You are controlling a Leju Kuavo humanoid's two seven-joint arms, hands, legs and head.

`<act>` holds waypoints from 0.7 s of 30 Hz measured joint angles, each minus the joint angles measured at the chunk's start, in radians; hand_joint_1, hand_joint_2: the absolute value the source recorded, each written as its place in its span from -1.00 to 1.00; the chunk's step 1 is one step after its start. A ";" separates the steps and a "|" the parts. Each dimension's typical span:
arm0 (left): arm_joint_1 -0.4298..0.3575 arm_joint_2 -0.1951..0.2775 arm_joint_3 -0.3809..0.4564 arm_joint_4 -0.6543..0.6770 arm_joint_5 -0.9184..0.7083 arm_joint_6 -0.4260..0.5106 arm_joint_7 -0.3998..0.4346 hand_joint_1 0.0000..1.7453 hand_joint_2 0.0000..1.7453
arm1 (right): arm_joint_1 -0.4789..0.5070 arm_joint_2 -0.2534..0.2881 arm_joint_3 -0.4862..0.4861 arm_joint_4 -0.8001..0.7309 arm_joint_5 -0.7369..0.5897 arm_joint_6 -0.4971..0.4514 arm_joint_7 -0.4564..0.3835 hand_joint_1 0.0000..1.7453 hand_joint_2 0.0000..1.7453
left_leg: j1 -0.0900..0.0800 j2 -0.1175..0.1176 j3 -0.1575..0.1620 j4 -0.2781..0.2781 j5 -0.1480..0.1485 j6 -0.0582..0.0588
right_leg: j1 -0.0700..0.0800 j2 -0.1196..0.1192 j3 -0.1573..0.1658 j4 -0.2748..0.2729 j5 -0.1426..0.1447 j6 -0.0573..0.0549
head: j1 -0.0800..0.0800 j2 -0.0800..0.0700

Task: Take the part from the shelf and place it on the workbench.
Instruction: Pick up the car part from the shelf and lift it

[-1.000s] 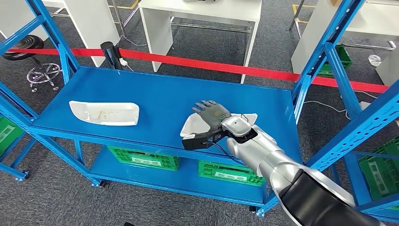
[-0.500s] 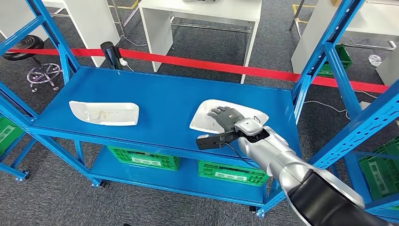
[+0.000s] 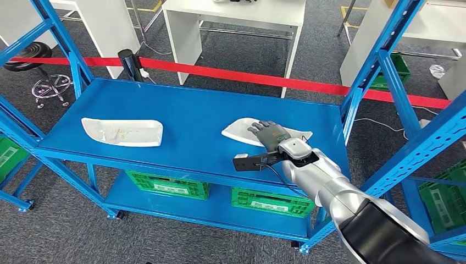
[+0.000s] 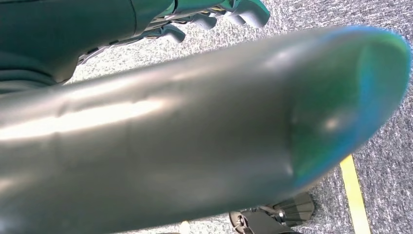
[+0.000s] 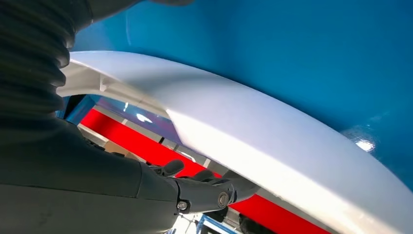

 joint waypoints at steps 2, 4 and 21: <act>0.000 0.000 0.000 0.000 -0.002 -0.001 0.000 -1.00 -1.00 | 0.002 -0.001 -0.002 0.000 -0.001 0.006 -0.003 0.73 1.00 | 0.000 0.000 0.000 0.000 0.000 0.000 | 0.000 0.000 0.000 0.000 0.000 0.000 | 0.000 0.000; 0.000 0.000 0.000 0.000 -0.003 -0.001 0.000 -1.00 -1.00 | 0.005 -0.001 -0.003 0.000 -0.001 0.012 -0.005 1.00 1.00 | 0.000 0.000 0.000 0.000 0.000 0.000 | 0.000 0.000 0.000 0.000 0.000 0.000 | 0.000 0.000; -0.003 0.000 0.000 -0.002 -0.040 0.156 -0.172 -1.00 1.00 | 0.010 -0.015 -0.023 0.002 0.009 0.017 -0.027 1.00 1.00 | 0.000 0.000 0.001 0.000 0.000 0.000 | 0.000 0.000 0.001 0.000 0.000 0.000 | 0.000 0.000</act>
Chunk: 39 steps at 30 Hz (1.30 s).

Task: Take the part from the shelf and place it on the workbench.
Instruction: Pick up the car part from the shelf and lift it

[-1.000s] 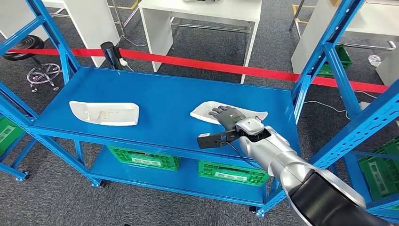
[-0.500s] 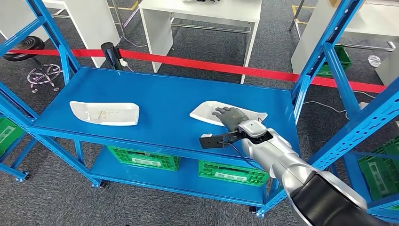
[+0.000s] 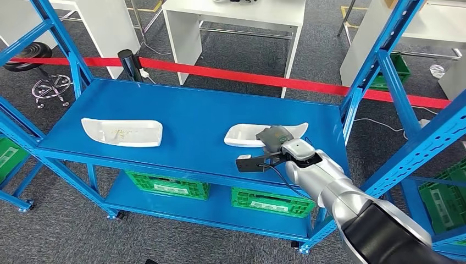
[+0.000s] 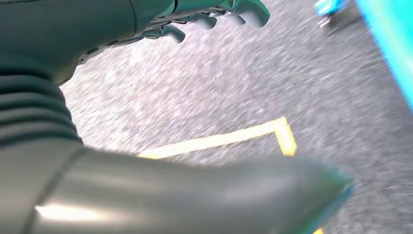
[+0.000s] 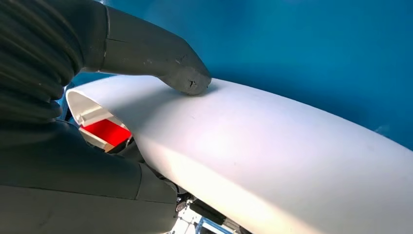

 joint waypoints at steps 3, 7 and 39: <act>-0.001 0.000 -0.001 0.000 -0.004 0.009 -0.028 -1.00 1.00 | 0.000 -0.002 -0.008 0.000 0.000 0.000 -0.008 1.00 1.00 | 0.000 0.000 0.000 0.000 0.000 0.000 | 0.000 0.000 0.000 0.000 0.000 0.000 | 0.000 0.000; -0.002 0.000 -0.001 0.000 -0.004 0.009 -0.028 -1.00 1.00 | 0.000 -0.002 -0.014 0.000 0.000 0.000 -0.013 1.00 1.00 | 0.000 0.000 0.000 0.000 0.000 0.000 | 0.000 0.000 0.000 0.000 0.000 0.000 | 0.000 0.000; -0.015 0.044 0.014 -0.002 0.069 -0.083 0.012 -1.00 1.00 | -0.162 0.019 -0.144 -0.077 -0.003 -0.292 0.011 1.00 1.00 | 0.000 -0.001 -0.002 -0.001 0.001 -0.001 | 0.000 -0.001 -0.001 0.001 0.000 0.000 | 0.000 0.000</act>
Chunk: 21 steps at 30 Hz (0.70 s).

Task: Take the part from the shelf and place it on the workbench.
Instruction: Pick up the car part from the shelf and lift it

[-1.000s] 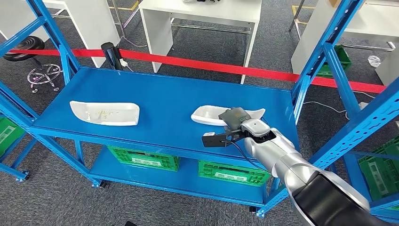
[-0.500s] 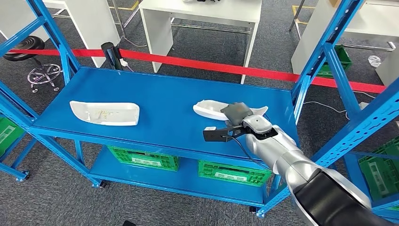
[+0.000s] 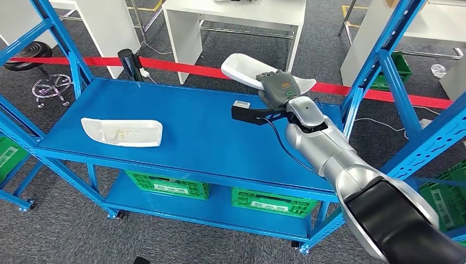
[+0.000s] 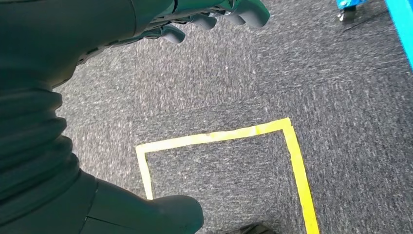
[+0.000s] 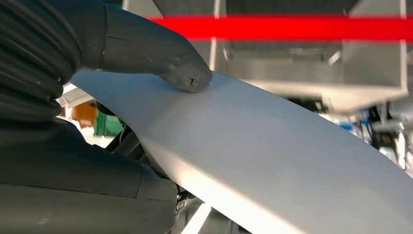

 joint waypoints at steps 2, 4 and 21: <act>-0.004 0.002 0.004 0.000 0.002 -0.005 0.005 -1.00 1.00 | -0.008 0.003 -0.005 -0.014 0.015 -0.022 -0.003 1.00 1.00 | 0.000 0.000 0.000 0.000 0.000 0.000 | 0.000 0.000 0.000 0.000 0.000 0.000 | 0.000 0.000; -0.009 0.003 0.008 0.000 0.003 -0.005 0.014 -1.00 1.00 | -0.015 0.007 -0.010 -0.030 0.030 -0.039 -0.003 1.00 1.00 | 0.000 0.000 0.000 0.000 0.000 0.000 | 0.000 0.000 0.000 0.000 0.000 0.000 | 0.000 0.000; -0.030 0.021 0.030 -0.002 0.015 0.011 0.036 -1.00 1.00 | -0.037 0.045 -0.078 -0.277 0.180 -0.069 0.007 1.00 1.00 | -0.003 -0.004 0.000 -0.014 0.010 0.033 | -0.012 0.026 -0.060 0.127 -0.077 0.016 | 0.002 0.000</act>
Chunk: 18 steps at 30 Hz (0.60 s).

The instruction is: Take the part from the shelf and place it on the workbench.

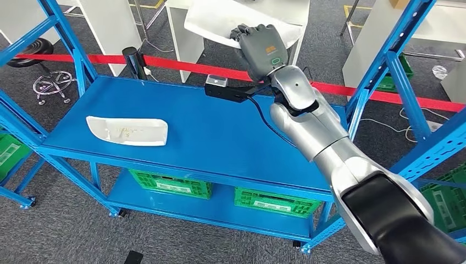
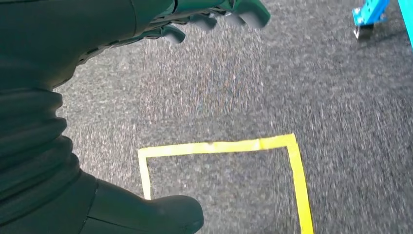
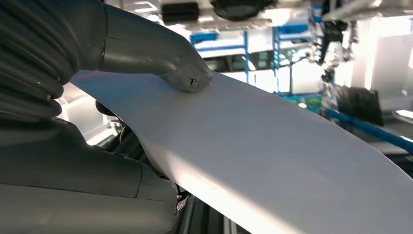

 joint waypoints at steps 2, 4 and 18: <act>-0.002 0.002 0.004 0.000 0.000 0.001 0.000 -1.00 1.00 | 0.012 -0.001 -0.010 -0.019 0.009 -0.002 -0.016 1.00 1.00 | -0.002 -0.005 -0.003 0.002 0.000 0.002 | 0.003 0.008 -0.068 0.139 -0.054 -0.002 | 0.000 0.000; -0.002 0.003 0.006 0.000 0.000 0.002 0.000 -1.00 1.00 | 0.025 -0.003 -0.021 -0.035 0.014 -0.002 -0.032 1.00 1.00 | -0.003 -0.013 -0.005 0.008 0.000 0.001 | 0.005 0.010 -0.084 0.163 -0.039 -0.007 | 0.001 0.000; -0.012 0.010 0.018 0.000 0.008 0.010 -0.001 -1.00 1.00 | 0.030 0.017 -0.045 -0.127 0.019 0.016 -0.104 1.00 1.00 | 0.000 -0.013 -0.125 0.291 -0.151 -0.065 | 0.016 0.006 -0.006 -0.098 0.112 -0.077 | -0.001 0.000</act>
